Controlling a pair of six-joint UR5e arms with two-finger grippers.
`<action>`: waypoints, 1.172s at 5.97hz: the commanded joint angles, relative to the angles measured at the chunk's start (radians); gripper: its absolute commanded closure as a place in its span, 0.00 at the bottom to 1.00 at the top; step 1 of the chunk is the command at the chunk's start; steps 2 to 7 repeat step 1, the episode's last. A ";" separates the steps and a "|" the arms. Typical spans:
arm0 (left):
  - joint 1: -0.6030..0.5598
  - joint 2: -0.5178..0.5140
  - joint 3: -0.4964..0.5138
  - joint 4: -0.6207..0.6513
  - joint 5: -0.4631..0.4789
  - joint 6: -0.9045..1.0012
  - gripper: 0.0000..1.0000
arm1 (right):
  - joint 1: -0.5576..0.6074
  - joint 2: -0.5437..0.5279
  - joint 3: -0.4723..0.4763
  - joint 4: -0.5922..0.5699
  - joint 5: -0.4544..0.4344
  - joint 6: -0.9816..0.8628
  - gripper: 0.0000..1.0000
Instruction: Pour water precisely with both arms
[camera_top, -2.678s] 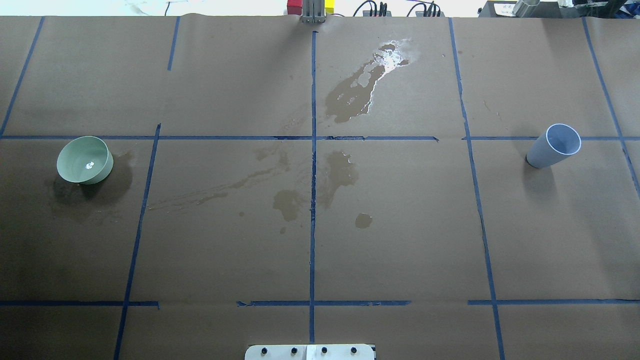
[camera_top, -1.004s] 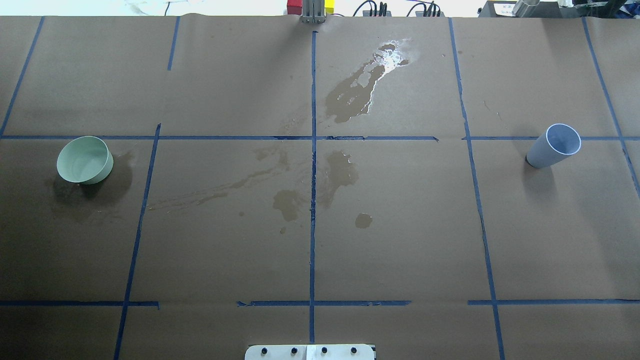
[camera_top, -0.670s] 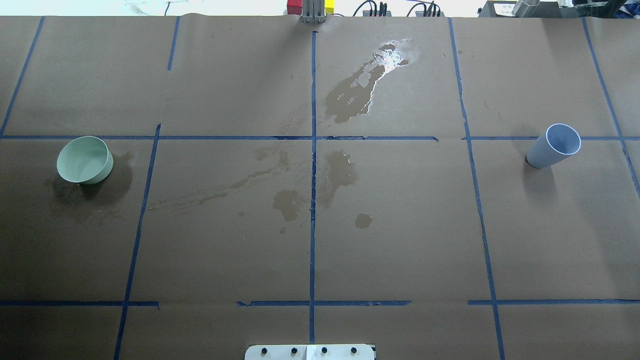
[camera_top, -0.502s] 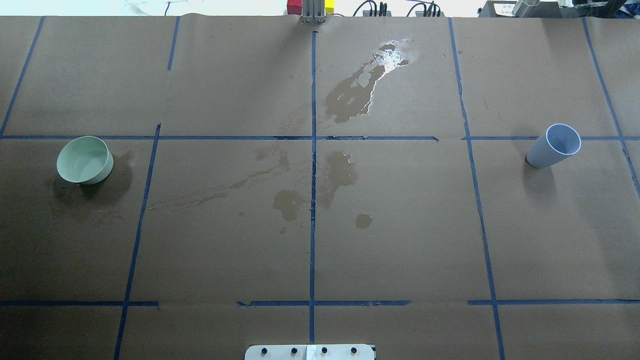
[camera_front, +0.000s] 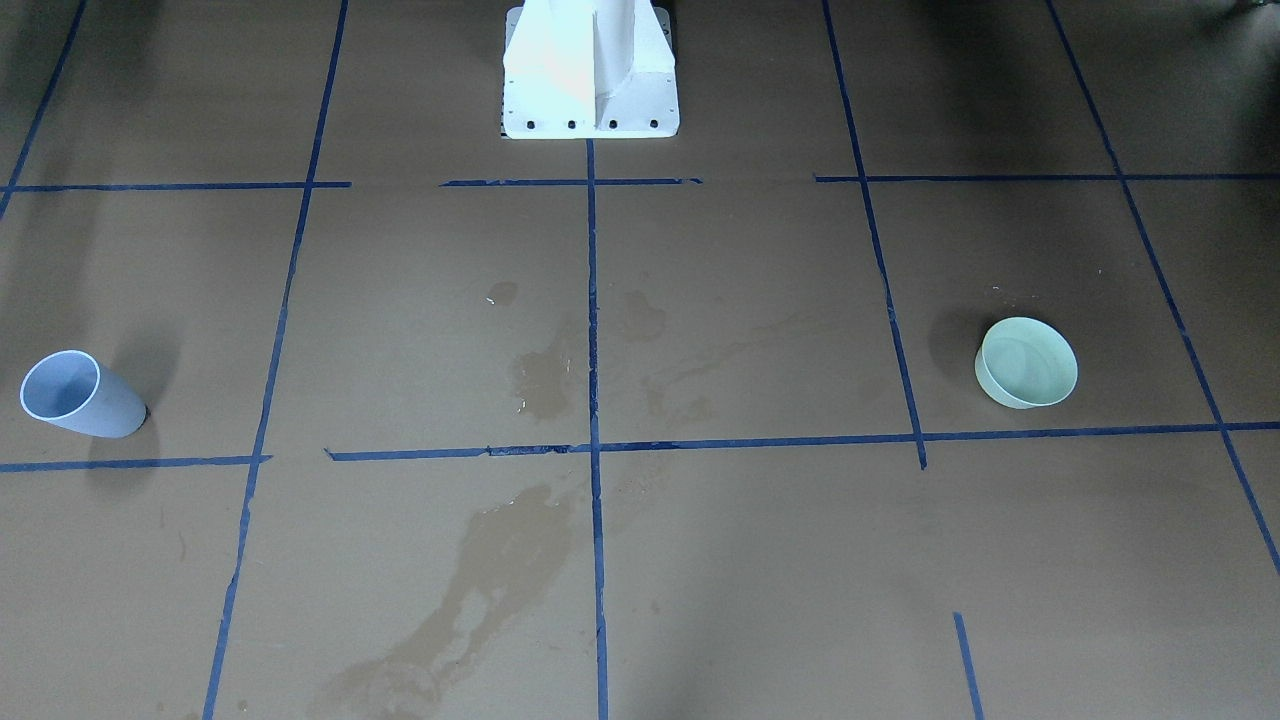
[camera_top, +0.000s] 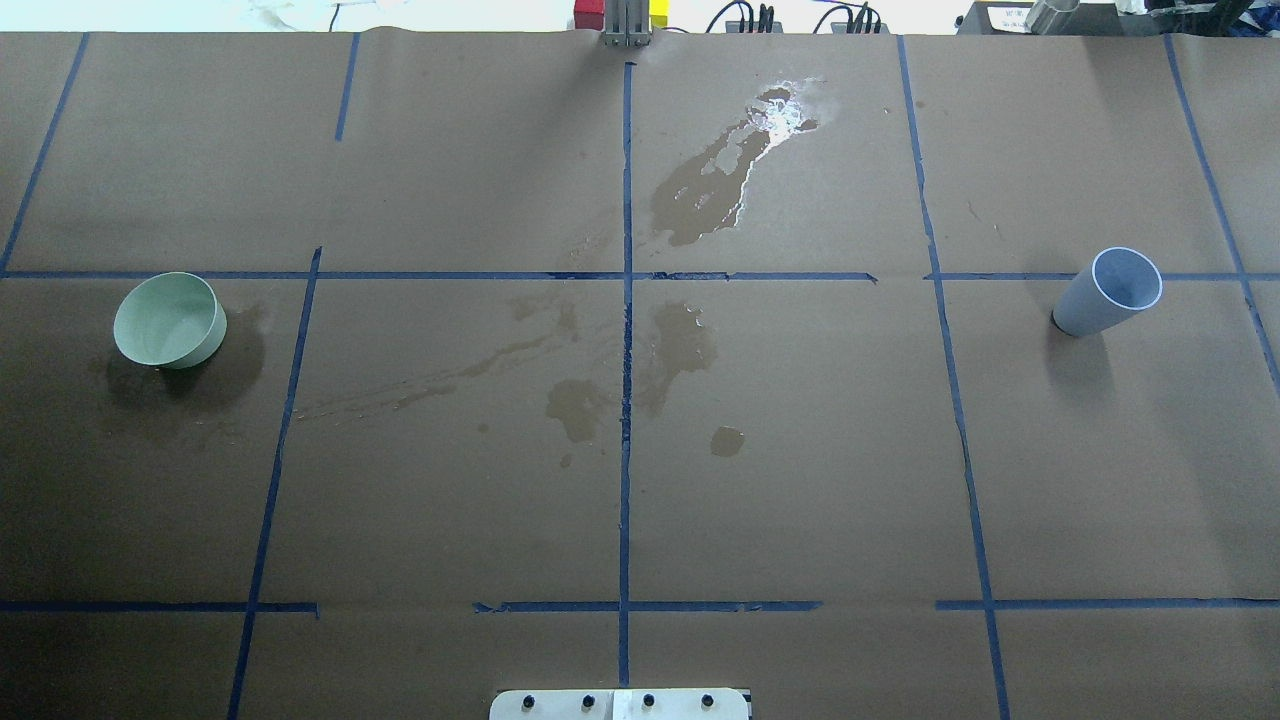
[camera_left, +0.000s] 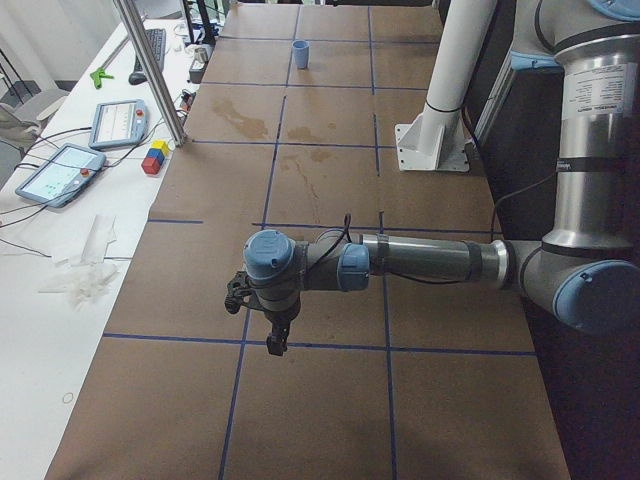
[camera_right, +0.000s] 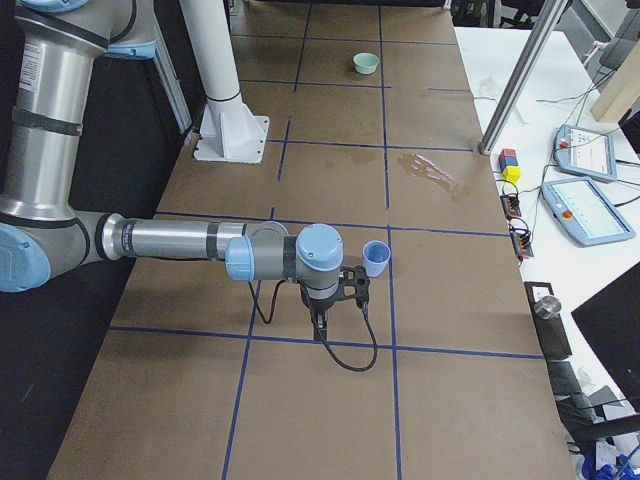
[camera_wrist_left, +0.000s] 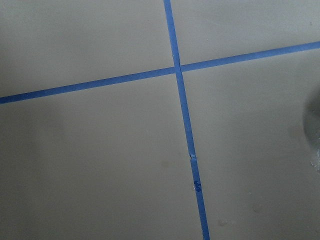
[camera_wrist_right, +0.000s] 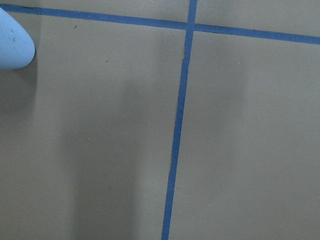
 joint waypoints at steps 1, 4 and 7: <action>0.000 0.000 0.000 0.000 0.000 0.000 0.00 | 0.000 0.000 0.000 -0.001 0.000 0.000 0.00; 0.000 0.000 0.000 0.000 0.000 0.000 0.00 | 0.000 0.000 0.000 -0.001 0.000 0.000 0.00; 0.000 0.000 0.000 0.000 0.000 0.000 0.00 | 0.000 0.000 0.000 -0.001 0.000 0.000 0.00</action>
